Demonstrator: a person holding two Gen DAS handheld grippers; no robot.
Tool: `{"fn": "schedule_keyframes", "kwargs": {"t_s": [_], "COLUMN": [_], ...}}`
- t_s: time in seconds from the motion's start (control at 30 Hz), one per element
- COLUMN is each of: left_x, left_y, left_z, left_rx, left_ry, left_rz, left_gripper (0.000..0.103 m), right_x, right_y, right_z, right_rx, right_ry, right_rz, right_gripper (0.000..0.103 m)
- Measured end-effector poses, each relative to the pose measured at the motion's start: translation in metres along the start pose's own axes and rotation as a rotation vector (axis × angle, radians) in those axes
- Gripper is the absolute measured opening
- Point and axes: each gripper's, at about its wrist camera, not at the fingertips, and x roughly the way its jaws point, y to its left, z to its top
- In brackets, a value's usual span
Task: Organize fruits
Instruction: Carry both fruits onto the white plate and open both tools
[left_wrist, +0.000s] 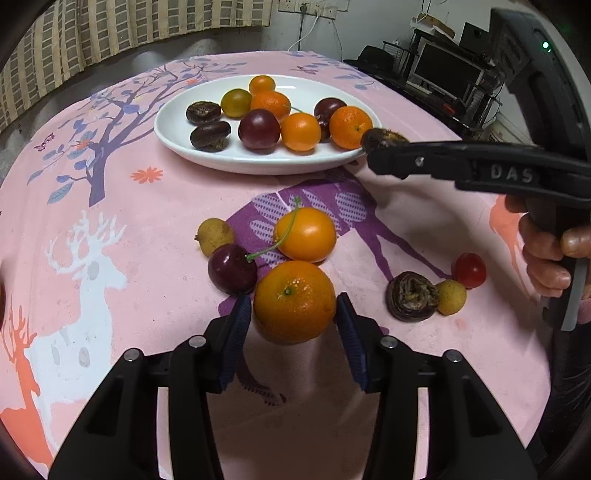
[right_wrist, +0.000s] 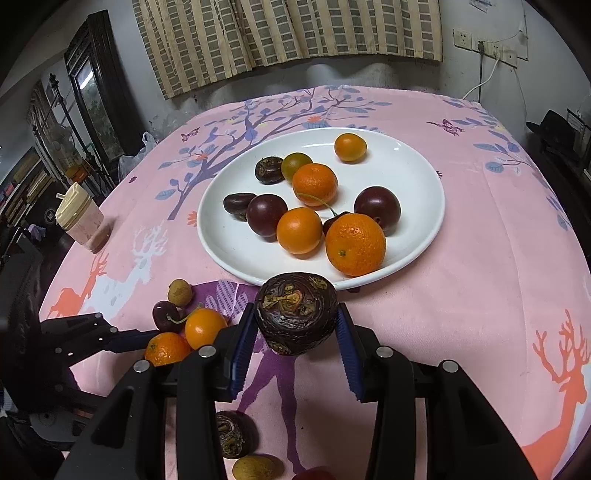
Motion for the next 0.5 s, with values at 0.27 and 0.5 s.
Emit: {"fn": "schedule_keyframes", "kwargs": {"t_s": [0.27,0.5], "left_x": [-0.018,-0.065], "left_y": [-0.003,0.006], "left_z": [-0.004,0.043], "left_rx": [-0.028,-0.039], "left_ry": [-0.039,-0.237], "left_rz": [-0.079,-0.108], "left_gripper": [0.042,0.042], "right_x": [-0.015,-0.045], "right_y": [-0.012,-0.026], "right_z": [0.004,0.015], "right_rx": [0.055,0.141], "right_ry": [-0.057,-0.343], "right_rz": [0.068,0.101], "right_gripper": [0.043,0.043]}}
